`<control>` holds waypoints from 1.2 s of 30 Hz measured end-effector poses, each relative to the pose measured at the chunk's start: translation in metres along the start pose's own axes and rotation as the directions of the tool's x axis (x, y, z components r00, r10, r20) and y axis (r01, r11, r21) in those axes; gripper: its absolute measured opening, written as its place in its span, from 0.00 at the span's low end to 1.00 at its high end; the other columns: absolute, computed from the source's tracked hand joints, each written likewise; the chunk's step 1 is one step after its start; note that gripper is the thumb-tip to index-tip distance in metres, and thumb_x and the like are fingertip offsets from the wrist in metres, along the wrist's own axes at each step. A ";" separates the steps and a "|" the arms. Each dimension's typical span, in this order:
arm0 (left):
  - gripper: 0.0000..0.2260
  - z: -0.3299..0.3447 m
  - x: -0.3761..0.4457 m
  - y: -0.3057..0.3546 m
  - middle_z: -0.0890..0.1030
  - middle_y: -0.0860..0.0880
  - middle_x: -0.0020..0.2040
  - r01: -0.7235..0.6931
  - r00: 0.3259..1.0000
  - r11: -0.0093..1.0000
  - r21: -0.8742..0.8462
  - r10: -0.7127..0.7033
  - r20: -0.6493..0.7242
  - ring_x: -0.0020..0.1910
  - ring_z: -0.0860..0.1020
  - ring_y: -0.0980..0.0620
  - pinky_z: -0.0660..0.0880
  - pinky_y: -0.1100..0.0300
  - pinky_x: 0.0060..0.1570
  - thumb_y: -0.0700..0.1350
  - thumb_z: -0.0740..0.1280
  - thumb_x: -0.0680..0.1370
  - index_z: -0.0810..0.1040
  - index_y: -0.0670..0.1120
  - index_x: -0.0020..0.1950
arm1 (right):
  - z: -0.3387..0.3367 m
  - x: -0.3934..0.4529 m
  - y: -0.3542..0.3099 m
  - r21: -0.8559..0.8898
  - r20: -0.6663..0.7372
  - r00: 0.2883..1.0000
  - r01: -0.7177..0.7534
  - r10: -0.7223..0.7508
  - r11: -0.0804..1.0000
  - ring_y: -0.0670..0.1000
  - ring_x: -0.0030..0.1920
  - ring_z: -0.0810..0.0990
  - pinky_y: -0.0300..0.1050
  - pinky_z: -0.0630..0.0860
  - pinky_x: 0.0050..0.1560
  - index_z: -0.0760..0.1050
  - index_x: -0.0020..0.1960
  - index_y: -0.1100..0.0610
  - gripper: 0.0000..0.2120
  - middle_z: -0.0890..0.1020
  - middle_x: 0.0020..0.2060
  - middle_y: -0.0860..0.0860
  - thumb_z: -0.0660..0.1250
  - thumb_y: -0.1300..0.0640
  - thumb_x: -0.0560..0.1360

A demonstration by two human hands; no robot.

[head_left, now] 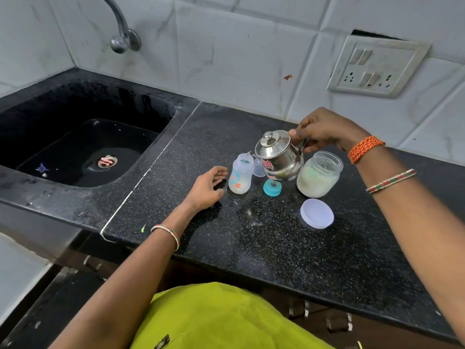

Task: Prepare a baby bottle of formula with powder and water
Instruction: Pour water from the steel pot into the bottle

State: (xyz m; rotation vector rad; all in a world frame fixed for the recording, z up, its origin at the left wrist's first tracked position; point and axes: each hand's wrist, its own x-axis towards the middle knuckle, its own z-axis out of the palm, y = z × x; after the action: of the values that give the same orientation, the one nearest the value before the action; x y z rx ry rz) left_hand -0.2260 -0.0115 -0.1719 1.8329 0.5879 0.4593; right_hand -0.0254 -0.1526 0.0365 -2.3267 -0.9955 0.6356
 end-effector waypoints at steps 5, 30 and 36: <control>0.25 0.002 -0.003 0.001 0.75 0.43 0.64 -0.047 0.999 0.998 0.034 0.046 0.025 0.64 0.73 0.51 0.67 0.63 0.66 0.28 0.62 0.69 0.70 0.40 0.66 | -0.003 0.001 -0.001 -0.003 -0.022 1.000 0.000 0.000 1.000 0.51 0.36 0.83 0.42 0.82 0.37 0.81 0.43 0.61 0.07 0.84 0.38 0.56 0.71 0.56 0.73; 0.25 0.000 -0.004 0.000 0.77 0.50 0.59 -0.075 0.997 0.995 0.068 0.073 0.033 0.62 0.74 0.55 0.68 0.71 0.61 0.29 0.61 0.68 0.73 0.44 0.64 | 0.001 -0.005 -0.003 0.033 -0.029 0.999 -0.035 0.036 0.999 0.52 0.38 0.83 0.40 0.82 0.36 0.80 0.40 0.59 0.06 0.84 0.39 0.57 0.71 0.57 0.73; 0.25 -0.001 -0.004 0.000 0.78 0.50 0.58 -0.087 0.996 0.994 0.070 0.085 0.035 0.61 0.75 0.55 0.68 0.70 0.61 0.29 0.62 0.68 0.74 0.44 0.63 | 0.003 -0.006 -0.003 0.028 -0.039 0.999 -0.037 0.038 0.999 0.52 0.38 0.83 0.41 0.82 0.38 0.80 0.40 0.58 0.06 0.84 0.39 0.56 0.71 0.56 0.73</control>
State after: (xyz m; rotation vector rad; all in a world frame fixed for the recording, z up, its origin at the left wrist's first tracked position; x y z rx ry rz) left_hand -0.2296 -0.0132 -0.1718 1.9364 0.5106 0.4704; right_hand -0.0325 -0.1548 0.0378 -2.3299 -0.9221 0.6111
